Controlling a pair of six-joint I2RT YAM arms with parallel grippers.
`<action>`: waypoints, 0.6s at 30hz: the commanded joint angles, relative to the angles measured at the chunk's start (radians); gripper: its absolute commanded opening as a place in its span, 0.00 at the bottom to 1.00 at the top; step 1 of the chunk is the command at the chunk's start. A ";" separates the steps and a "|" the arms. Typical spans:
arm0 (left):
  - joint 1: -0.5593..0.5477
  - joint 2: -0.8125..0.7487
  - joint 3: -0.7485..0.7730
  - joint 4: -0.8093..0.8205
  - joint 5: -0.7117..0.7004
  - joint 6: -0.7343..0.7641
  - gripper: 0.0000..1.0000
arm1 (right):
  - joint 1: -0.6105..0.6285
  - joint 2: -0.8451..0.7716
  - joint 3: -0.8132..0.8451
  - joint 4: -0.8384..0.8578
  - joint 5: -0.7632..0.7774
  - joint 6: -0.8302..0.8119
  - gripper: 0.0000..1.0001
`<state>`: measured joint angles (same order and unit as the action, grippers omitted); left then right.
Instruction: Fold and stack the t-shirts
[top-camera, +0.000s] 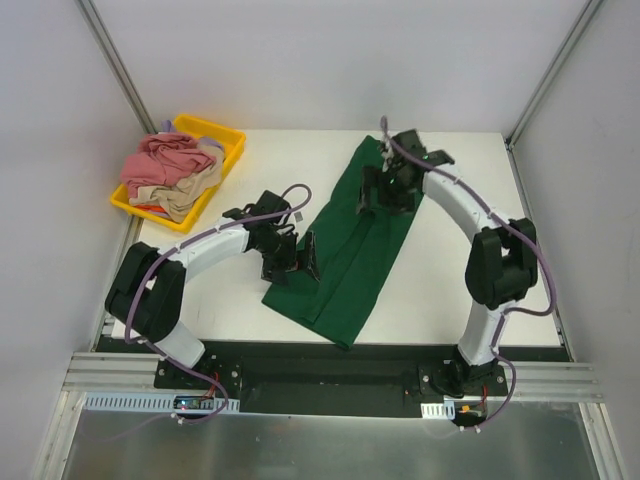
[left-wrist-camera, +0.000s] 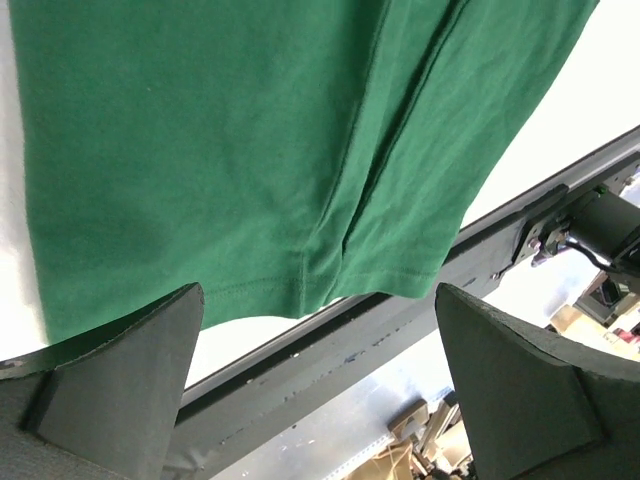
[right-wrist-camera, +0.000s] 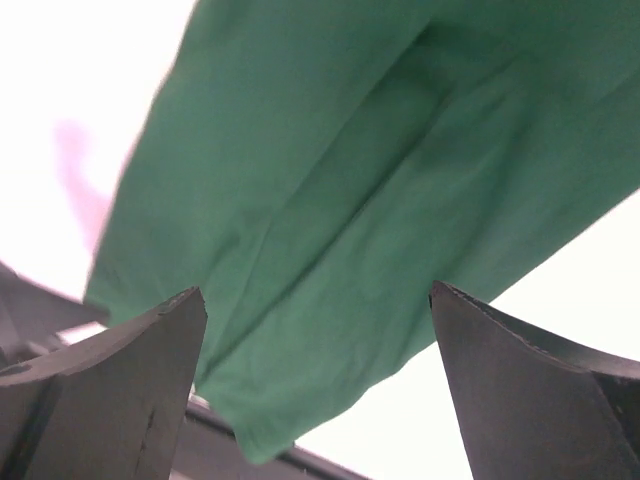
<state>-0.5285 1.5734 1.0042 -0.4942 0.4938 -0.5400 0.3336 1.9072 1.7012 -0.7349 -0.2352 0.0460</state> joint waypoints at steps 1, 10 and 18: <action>0.024 -0.010 -0.015 0.037 -0.018 -0.011 0.99 | 0.158 -0.095 -0.263 0.038 -0.012 0.019 0.96; 0.240 -0.268 -0.272 0.036 -0.167 -0.103 0.99 | 0.531 -0.338 -0.521 0.083 0.108 -0.211 0.98; 0.289 -0.230 -0.346 0.086 -0.077 -0.121 0.84 | 0.794 -0.343 -0.632 0.120 0.040 -0.325 0.88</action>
<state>-0.2348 1.3415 0.6765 -0.4492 0.3592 -0.6430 1.0603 1.5452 1.1000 -0.6315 -0.1780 -0.1940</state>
